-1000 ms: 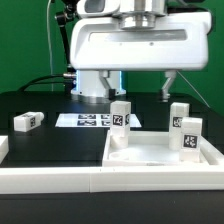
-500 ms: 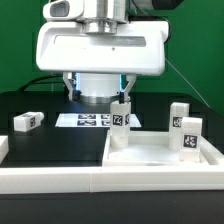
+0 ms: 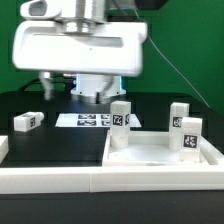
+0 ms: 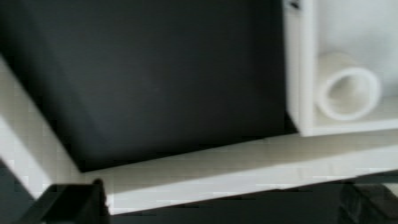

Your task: Assemble square table

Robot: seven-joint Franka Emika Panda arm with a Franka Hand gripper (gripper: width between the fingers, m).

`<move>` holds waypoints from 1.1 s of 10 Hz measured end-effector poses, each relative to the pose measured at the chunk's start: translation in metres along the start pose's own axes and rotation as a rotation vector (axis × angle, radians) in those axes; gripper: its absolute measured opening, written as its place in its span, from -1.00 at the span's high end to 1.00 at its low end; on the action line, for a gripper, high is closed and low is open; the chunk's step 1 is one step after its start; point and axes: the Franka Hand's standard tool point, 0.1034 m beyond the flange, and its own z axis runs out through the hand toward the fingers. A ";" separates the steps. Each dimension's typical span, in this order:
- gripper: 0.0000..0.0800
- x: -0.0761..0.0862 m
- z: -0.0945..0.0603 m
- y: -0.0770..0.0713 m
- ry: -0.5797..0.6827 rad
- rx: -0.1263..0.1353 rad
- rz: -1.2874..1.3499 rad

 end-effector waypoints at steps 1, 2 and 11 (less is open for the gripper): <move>-0.62 -0.005 0.001 0.020 0.004 -0.014 -0.011; -0.62 -0.010 0.003 0.037 0.008 -0.029 -0.028; -0.62 -0.065 0.004 0.085 -0.018 -0.048 0.059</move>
Offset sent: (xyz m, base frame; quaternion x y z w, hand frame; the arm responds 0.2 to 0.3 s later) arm 0.0000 -0.0200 0.0000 0.0000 0.0000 0.0000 1.0000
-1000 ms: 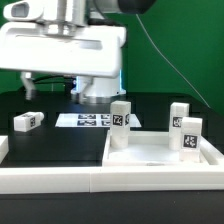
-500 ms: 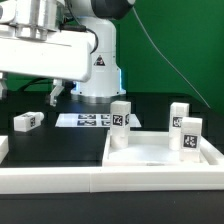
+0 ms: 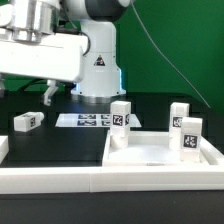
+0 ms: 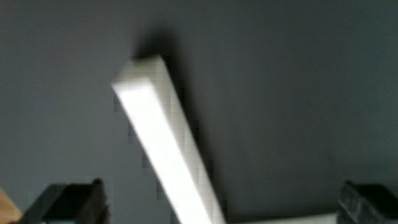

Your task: Assemble square table

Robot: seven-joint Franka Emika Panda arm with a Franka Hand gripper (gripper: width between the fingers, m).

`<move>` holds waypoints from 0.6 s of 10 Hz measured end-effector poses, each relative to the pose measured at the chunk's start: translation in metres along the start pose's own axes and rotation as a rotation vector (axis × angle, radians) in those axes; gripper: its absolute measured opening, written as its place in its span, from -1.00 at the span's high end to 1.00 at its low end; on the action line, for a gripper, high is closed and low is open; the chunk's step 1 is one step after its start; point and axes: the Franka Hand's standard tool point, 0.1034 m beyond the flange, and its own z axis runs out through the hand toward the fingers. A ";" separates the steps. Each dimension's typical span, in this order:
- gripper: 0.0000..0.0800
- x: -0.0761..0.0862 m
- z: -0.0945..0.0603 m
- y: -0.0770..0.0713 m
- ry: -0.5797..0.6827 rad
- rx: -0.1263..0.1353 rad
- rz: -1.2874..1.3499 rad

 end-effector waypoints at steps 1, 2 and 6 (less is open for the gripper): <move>-0.62 -0.017 0.001 0.006 -0.015 -0.002 0.015; -0.62 -0.028 0.001 0.008 -0.027 -0.002 0.023; -0.62 -0.048 0.002 0.015 -0.051 -0.005 0.031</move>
Offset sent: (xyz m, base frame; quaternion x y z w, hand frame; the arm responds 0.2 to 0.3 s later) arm -0.0200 0.0000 0.0000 0.0000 0.0000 0.0000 1.0000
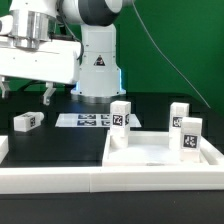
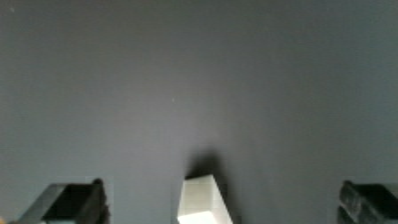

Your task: Assemble square table

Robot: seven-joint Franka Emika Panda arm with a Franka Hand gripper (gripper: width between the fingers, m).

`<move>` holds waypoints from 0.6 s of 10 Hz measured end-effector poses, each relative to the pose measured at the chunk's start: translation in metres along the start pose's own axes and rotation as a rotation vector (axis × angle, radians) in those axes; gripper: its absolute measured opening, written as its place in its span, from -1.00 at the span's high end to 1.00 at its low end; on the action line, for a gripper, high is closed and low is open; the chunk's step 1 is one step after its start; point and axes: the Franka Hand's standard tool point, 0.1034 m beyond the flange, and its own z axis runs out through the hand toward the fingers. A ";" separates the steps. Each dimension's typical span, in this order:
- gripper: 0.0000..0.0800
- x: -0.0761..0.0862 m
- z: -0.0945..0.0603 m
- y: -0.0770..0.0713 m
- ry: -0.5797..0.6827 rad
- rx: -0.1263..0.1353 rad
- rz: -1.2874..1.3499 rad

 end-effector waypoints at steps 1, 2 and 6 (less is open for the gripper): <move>-0.62 -0.002 -0.002 0.009 -0.018 0.015 0.036; -0.62 -0.007 -0.004 0.024 -0.028 0.027 0.094; -0.62 -0.031 -0.003 0.047 -0.076 0.057 0.188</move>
Offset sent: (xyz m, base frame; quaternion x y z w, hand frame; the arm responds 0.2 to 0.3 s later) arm -0.0293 -0.0033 -0.0043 0.1012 -0.0457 0.1022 0.9886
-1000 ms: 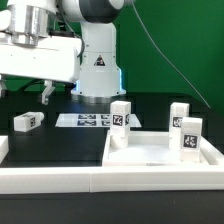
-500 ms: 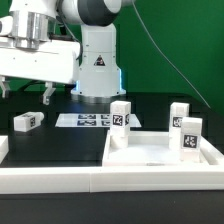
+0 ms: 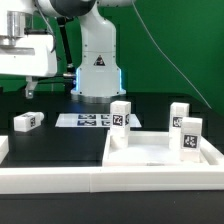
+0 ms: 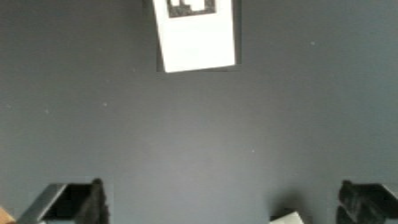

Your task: Assemble square table

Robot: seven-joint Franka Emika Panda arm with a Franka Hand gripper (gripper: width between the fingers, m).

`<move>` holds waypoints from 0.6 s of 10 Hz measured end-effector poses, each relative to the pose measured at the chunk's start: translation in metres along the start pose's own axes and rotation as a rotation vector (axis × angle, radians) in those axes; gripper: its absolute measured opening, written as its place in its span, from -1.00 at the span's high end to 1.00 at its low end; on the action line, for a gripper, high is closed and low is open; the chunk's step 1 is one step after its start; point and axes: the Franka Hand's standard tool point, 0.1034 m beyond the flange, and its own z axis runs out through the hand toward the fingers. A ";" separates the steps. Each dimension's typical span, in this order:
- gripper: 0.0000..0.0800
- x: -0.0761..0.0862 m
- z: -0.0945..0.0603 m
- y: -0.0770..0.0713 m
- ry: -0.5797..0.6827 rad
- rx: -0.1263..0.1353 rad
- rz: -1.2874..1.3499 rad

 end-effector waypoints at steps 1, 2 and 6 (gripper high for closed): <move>-0.62 -0.008 0.001 0.004 -0.009 -0.002 0.000; -0.62 -0.013 0.002 0.007 -0.015 -0.002 0.004; -0.62 -0.017 -0.001 0.006 -0.009 0.005 -0.070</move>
Offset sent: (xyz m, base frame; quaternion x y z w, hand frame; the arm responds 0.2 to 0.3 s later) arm -0.0217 0.0026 -0.0113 0.0442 0.0111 -0.0195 0.9988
